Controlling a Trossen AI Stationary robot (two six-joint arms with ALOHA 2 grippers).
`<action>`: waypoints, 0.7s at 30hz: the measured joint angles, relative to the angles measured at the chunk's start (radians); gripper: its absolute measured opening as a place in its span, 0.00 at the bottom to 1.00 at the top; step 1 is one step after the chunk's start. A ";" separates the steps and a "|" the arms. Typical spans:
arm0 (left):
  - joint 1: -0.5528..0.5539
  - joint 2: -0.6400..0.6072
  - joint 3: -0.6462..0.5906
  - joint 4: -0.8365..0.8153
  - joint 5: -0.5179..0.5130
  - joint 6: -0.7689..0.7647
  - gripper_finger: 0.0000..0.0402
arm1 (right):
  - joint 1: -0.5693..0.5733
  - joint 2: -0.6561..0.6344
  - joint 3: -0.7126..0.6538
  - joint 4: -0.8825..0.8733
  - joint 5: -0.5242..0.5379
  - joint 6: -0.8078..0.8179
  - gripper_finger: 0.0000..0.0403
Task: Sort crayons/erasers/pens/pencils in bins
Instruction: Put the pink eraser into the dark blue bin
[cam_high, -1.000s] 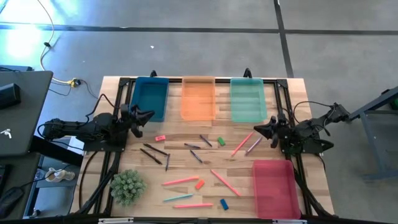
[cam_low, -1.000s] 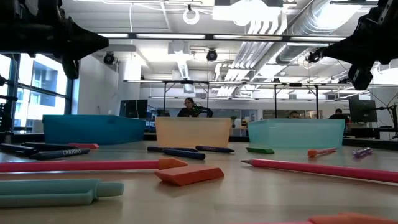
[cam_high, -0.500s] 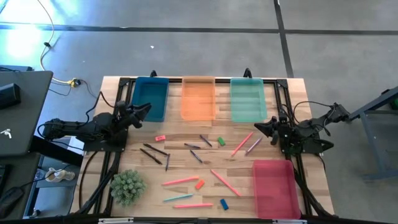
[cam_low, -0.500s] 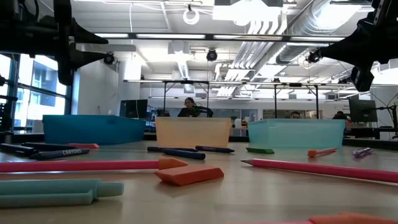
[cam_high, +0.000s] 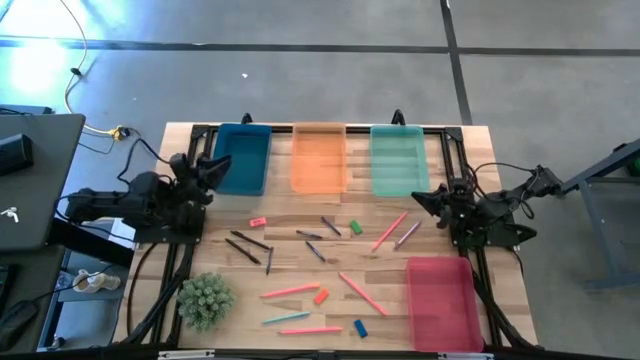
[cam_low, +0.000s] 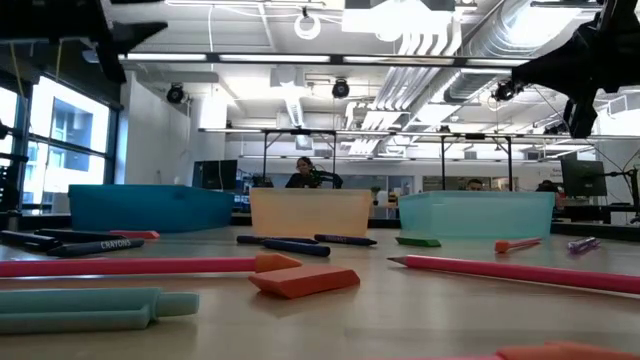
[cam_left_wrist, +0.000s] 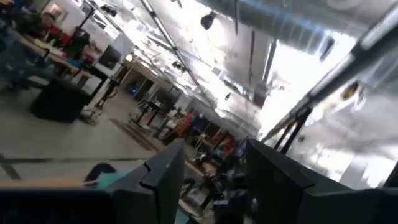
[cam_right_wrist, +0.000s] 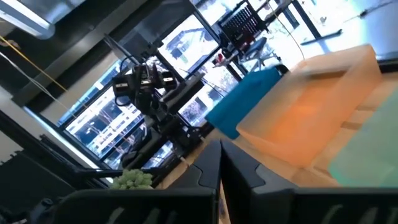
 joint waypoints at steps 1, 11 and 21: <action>0.000 0.023 0.030 -0.043 0.002 0.019 0.40 | 0.000 0.000 0.000 0.012 0.000 -0.012 0.00; 0.000 0.287 0.390 -0.666 0.075 0.004 0.40 | 0.000 0.000 0.000 0.041 0.015 -0.066 0.00; 0.000 0.529 0.625 -1.034 0.235 0.004 0.40 | 0.000 0.000 0.000 0.042 0.063 -0.092 0.00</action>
